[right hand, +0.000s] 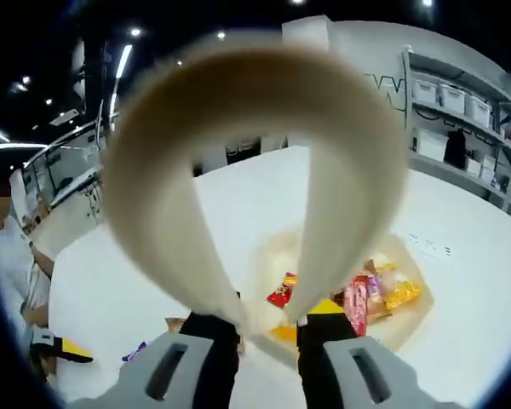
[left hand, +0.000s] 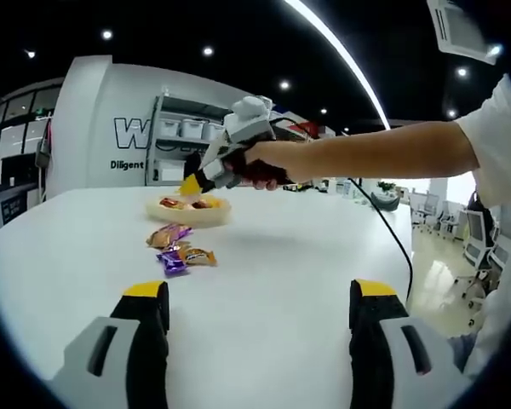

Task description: Place the target food into the container with the food tongs after gripping and lifting it, then release it inside without dropping or visibly crushing the food.

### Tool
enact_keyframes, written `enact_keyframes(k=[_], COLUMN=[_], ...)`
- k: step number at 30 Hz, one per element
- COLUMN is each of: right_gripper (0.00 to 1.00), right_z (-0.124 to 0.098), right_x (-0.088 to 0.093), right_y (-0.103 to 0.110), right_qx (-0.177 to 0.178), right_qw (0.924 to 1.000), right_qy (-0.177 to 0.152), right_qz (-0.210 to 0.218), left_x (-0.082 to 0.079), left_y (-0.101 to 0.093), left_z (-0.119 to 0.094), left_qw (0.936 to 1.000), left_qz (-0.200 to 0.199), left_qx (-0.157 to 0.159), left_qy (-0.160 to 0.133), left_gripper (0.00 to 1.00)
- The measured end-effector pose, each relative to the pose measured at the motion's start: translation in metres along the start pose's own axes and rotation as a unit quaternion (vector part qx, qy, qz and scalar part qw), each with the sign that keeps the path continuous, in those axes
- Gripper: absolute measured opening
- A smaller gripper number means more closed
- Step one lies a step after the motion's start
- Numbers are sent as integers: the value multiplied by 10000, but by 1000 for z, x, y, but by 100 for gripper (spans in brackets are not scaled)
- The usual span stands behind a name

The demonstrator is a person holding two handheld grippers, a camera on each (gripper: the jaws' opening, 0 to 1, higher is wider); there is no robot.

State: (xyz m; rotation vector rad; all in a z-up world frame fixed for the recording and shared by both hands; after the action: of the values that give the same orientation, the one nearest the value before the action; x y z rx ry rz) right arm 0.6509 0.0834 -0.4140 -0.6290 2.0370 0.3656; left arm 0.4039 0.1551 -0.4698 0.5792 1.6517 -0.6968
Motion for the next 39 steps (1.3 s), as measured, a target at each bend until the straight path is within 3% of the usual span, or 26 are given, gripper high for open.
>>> enact_keyframes(k=[5,15,19,20,26,39], right_gripper=[19,20,19,19,19,20], right_z=[-2,8,12,10,-1,-33], right_x=[3,20,32,29,35,55], right_y=[23,45,46,49,41,-7], right_qx=[-236,-438,-248,-293,-108,339], right_qw=[9997,9988,9960,9971,9978,9969], right_qy=[16,177,352,231,443,705], right_qz=[-89,-118,-788,-661,-484,-44], left_x=[-1,0,0,0,0,0], left_y=[0,0,0,1,1,2], left_z=[-1,1,1,0,0,0], left_qw=[10000,10000,10000,10000,10000,9999], left_qz=[-2,25,-3,-13,-24,-109], left_qx=[-6,20,10,-5,15,54], left_qy=[-30,19,28,19,9,39], left_gripper=[85,85,85,85,85,85])
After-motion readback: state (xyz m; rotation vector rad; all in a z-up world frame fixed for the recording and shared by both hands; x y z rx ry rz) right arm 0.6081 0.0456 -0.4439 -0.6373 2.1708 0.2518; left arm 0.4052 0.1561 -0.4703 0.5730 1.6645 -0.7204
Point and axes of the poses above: the point that each gripper's makers call its tool centre point, and the gripper's own axes: z roughly forward along the fingers, y roughly to its left, x roughly out of its underside, the point moved 5 cm from there along -z, roughly backward along the fingers, and after that the axes turned 10 degrees about x, right-handed, at the moved point
